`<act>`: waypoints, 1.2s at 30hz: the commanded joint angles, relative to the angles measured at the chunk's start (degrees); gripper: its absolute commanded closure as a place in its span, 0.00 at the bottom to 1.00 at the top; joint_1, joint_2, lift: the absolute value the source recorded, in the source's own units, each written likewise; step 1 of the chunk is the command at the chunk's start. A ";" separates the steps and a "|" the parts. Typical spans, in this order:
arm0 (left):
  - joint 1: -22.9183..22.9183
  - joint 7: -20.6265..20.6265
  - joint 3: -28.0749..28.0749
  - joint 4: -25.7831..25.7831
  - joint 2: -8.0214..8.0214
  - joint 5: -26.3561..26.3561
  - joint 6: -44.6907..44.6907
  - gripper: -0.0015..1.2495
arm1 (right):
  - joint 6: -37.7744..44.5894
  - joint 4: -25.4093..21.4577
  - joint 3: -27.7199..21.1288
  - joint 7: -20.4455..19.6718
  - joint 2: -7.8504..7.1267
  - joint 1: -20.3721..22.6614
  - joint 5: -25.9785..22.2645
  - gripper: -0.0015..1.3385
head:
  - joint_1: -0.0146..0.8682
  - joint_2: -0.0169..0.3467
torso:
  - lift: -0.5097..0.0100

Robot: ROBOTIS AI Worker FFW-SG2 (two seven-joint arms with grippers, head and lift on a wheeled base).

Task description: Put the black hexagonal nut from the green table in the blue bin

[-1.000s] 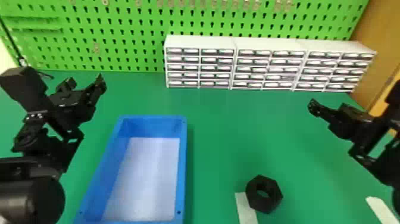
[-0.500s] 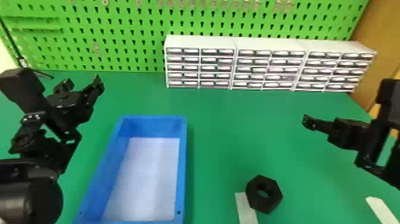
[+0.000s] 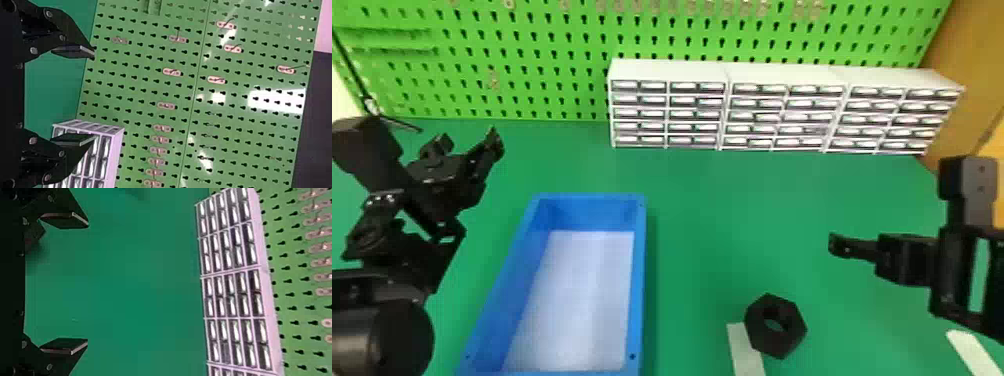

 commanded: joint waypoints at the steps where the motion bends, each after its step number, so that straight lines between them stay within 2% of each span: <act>1: 0.11 -0.22 0.30 -0.01 0.00 0.16 0.00 0.40 | 5.46 -1.82 1.64 0.00 0.47 -0.69 1.23 0.17 | 0.80 0.07 | 0.79; 3: 0.19 -0.40 0.39 -0.09 0.00 0.16 0.00 0.40 | 5.46 -2.61 2.78 0.00 0.47 -1.04 2.73 0.17 | 0.80 0.07 | 0.79; 11: 0.81 -0.48 1.36 -0.71 0.09 0.25 0.00 0.40 | 5.46 -2.61 3.22 0.00 -0.23 -1.39 0.35 0.17 | 0.80 0.07 | 0.79; 20: 0.98 -0.57 1.62 -0.80 0.09 0.25 0.00 0.40 | 5.46 -2.52 3.92 0.00 -0.76 -1.22 0.44 0.17 | 0.80 0.07 | 0.79; 30: 1.51 -0.57 2.41 -1.15 0.09 -0.10 0.00 0.40 | 5.46 -1.99 5.50 0.00 -2.96 -1.74 -1.93 0.17 | 0.80 0.07 | 0.79; 36: 1.86 -0.57 3.20 -1.15 0.00 -0.54 0.00 0.40 | 5.46 -1.55 6.56 0.00 -3.04 -1.83 -1.93 0.17 | 0.80 0.07 | 0.79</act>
